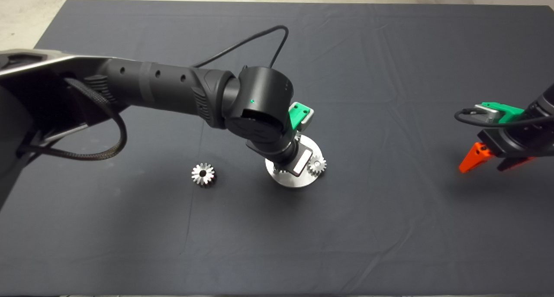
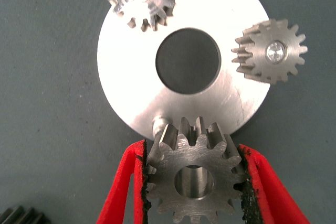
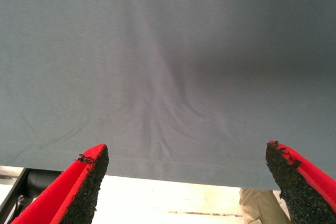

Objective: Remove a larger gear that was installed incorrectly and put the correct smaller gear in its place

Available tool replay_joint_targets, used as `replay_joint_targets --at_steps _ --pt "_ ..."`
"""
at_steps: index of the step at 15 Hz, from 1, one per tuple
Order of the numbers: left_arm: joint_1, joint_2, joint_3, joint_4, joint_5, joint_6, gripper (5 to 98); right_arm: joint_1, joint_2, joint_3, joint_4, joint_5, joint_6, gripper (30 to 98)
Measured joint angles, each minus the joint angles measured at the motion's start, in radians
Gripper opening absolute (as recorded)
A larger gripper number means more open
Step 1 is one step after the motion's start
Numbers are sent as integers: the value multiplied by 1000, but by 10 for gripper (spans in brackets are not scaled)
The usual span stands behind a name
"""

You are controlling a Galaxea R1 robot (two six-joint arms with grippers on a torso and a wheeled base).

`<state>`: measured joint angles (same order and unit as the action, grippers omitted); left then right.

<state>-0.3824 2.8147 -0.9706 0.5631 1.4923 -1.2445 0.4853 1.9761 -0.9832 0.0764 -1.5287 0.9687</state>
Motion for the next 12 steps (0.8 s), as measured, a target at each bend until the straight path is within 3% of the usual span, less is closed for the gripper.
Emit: replay_joint_targets --at_steps 3,6,12 --pt "31 0 0 50 1 0 304 0 2 -6 0 1 0 792" --pt "81 -3 -3 106 25 7 304 0 12 -18 0 -1 -1 792" --pt "83 -31 -6 143 36 56 304 0 36 -39 0 1 -4 792"
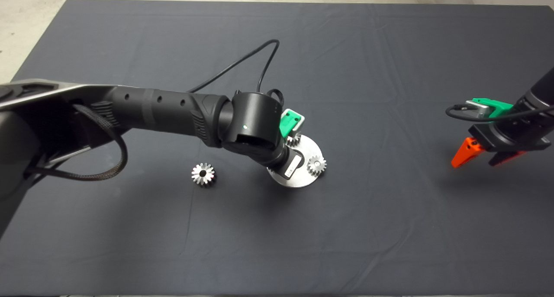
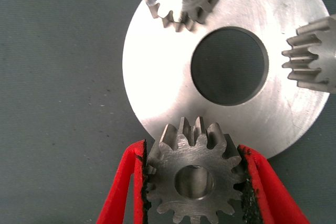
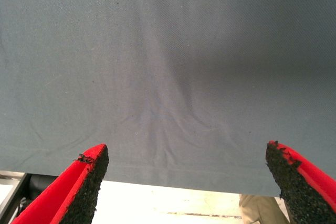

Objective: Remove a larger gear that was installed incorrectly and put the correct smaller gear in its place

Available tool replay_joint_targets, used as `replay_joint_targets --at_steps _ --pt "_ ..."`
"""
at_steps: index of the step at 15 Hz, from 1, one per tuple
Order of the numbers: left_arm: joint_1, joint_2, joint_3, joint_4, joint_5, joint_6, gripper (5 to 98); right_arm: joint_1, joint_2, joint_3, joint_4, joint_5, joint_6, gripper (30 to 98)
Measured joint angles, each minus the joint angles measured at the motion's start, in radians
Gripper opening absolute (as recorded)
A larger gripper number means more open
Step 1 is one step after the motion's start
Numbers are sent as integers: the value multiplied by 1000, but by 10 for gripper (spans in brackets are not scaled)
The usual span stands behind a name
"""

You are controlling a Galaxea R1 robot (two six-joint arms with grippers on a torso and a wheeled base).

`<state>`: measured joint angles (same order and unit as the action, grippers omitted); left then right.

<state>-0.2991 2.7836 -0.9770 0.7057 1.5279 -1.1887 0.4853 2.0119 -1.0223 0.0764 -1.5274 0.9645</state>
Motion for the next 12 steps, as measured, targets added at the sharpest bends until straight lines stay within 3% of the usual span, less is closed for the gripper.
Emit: replay_joint_targets --at_steps 6,12 --pt "0 3 -14 10 -1 14 304 0 8 -25 0 0 -11 792" --pt "3 -13 41 12 -1 0 304 0 8 -46 0 0 -25 792"
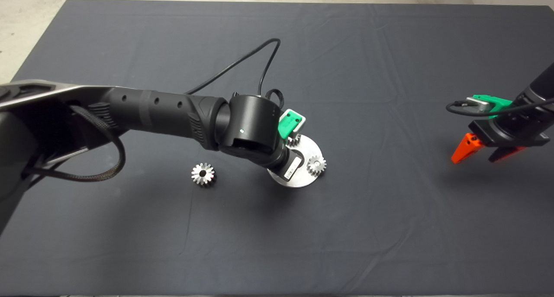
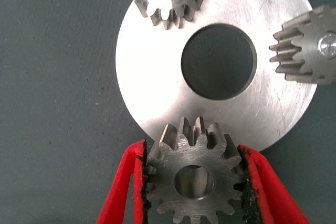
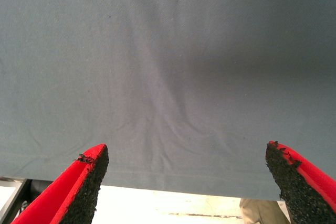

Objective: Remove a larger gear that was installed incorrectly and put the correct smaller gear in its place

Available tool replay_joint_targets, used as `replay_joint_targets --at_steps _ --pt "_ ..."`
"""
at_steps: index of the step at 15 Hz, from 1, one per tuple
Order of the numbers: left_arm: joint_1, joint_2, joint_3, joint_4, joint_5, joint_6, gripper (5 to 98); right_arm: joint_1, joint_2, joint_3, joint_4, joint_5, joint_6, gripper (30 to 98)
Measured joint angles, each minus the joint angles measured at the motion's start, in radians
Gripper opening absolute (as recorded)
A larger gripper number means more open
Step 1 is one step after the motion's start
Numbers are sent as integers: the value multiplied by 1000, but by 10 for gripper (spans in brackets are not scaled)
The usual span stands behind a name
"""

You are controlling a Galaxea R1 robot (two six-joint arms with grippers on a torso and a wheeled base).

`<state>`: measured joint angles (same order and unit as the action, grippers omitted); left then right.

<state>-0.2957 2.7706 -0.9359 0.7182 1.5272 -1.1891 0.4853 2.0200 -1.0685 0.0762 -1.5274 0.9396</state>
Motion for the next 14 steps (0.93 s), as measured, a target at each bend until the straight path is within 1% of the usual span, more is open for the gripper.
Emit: replay_joint_targets --at_steps 3,5,8,12,14 --pt "0 -1 15 0 -1 -26 304 0 9 -11 0 0 -2 792" --pt "3 -1 15 2 0 -30 304 0 11 -17 0 0 -5 792" --pt "36 1 16 10 2 -30 304 0 11 -19 0 0 -8 792" --pt "44 2 18 36 7 -30 304 0 14 -19 0 1 -8 792" --pt "44 6 12 38 7 -28 304 0 14 -15 0 0 -8 792"
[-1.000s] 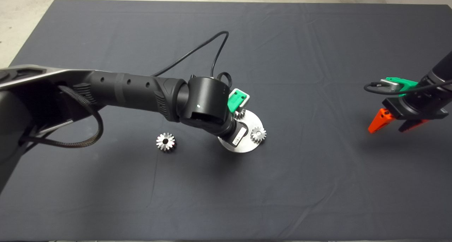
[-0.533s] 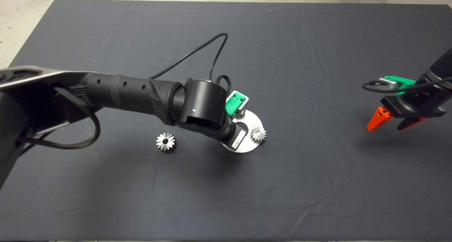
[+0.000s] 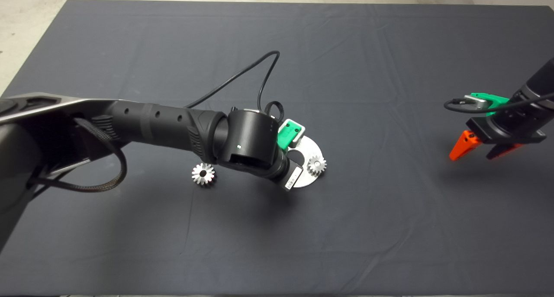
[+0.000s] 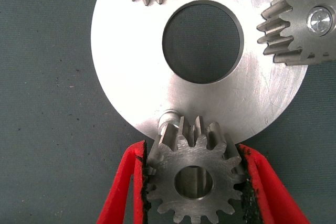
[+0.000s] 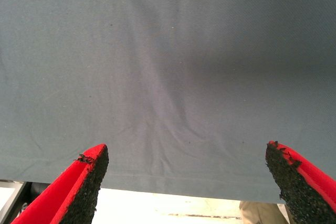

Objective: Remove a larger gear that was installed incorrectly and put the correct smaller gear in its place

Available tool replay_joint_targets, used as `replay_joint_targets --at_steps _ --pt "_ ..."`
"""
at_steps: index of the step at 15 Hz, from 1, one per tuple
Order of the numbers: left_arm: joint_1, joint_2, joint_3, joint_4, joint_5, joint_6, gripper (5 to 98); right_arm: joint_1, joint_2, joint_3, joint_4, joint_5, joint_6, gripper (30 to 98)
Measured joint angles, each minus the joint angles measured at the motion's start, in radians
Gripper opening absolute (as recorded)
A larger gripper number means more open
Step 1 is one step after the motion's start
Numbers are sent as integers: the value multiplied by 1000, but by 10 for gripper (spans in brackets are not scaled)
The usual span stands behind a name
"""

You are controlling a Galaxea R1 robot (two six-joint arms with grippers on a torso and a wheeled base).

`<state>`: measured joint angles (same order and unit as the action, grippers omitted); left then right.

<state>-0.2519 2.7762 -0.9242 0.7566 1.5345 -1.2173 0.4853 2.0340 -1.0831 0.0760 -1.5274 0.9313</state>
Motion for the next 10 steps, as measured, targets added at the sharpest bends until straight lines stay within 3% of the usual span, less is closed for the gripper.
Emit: replay_joint_targets --at_steps 2,5,6,8,10 --pt "-1 11 -19 0 7 14 304 0 0 4 0 0 0 792" --pt "-12 28 -66 1 0 50 304 0 0 7 0 1 -4 792" --pt "-12 33 -77 8 -5 56 304 0 -1 9 0 0 -6 792" --pt "-11 36 -98 39 -36 65 304 0 0 12 0 0 -7 792" --pt "-11 33 -110 54 -37 67 305 0 0 13 0 0 -7 792"
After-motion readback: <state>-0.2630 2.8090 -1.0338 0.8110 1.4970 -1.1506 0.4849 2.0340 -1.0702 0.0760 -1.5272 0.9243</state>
